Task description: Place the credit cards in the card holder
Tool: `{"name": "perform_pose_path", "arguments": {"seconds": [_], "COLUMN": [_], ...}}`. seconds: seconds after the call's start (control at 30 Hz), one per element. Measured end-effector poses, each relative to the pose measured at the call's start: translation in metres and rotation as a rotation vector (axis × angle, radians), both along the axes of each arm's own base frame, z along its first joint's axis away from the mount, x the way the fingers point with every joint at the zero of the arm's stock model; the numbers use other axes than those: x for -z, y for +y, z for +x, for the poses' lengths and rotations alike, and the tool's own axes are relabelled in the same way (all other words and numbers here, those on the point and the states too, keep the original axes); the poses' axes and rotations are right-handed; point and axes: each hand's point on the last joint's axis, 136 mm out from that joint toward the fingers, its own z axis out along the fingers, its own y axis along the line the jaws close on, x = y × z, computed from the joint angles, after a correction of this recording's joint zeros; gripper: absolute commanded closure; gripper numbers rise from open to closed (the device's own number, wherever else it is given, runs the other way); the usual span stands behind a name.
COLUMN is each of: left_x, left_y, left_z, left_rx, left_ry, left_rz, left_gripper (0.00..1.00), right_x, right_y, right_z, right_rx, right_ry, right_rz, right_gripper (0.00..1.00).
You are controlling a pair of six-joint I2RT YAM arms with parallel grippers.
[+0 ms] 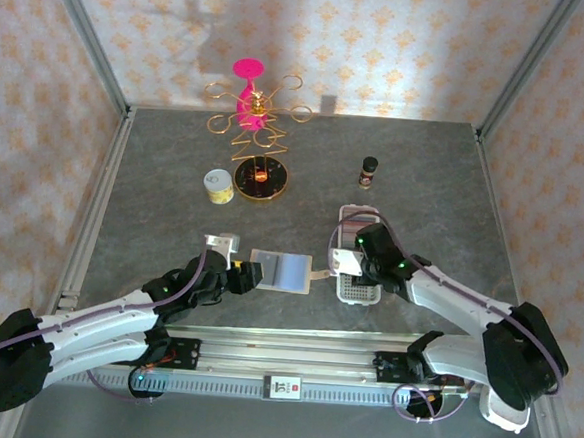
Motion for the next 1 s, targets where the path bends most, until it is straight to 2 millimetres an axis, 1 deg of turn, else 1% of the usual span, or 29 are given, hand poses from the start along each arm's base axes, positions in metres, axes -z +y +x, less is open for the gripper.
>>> {"name": "perform_pose_path", "arguments": {"seconds": [0.2, 0.27, 0.4, 0.63, 0.77, 0.97, 1.0], "left_x": [0.002, 0.001, 0.002, 0.006, 0.006, 0.005, 0.006], "left_y": [0.0, 0.0, 0.0, -0.002, -0.003, -0.005, -0.004], "left_z": [0.0, 0.0, 0.0, 0.0, -0.001, -0.001, -0.001], "left_rx": [0.0, 0.0, 0.0, 0.003, 0.007, 0.005, 0.005], "left_ry": [0.001, 0.001, 0.001, 0.014, 0.02, 0.025, 0.027], "left_rz": [0.001, -0.001, 0.0, 0.001, -0.006, -0.02, -0.017], "left_gripper": [0.38, 0.38, 0.39, 0.4, 0.4, 0.4, 0.4], "right_x": [-0.001, -0.003, -0.01, -0.018, -0.02, -0.022, -0.022], "right_y": [0.002, 0.002, 0.002, 0.003, 0.003, 0.002, 0.002], "right_z": [0.002, 0.002, 0.001, 0.002, 0.003, 0.002, 0.002], "right_rx": [-0.014, -0.017, -0.021, -0.022, -0.023, -0.023, -0.023], "right_ry": [-0.009, -0.014, -0.031, -0.055, -0.06, -0.065, -0.066], "right_rz": [-0.004, 0.0, 0.013, 0.028, 0.031, 0.031, 0.03], "right_gripper": [0.53, 0.54, 0.59, 0.61, 0.69, 0.76, 0.79]}}
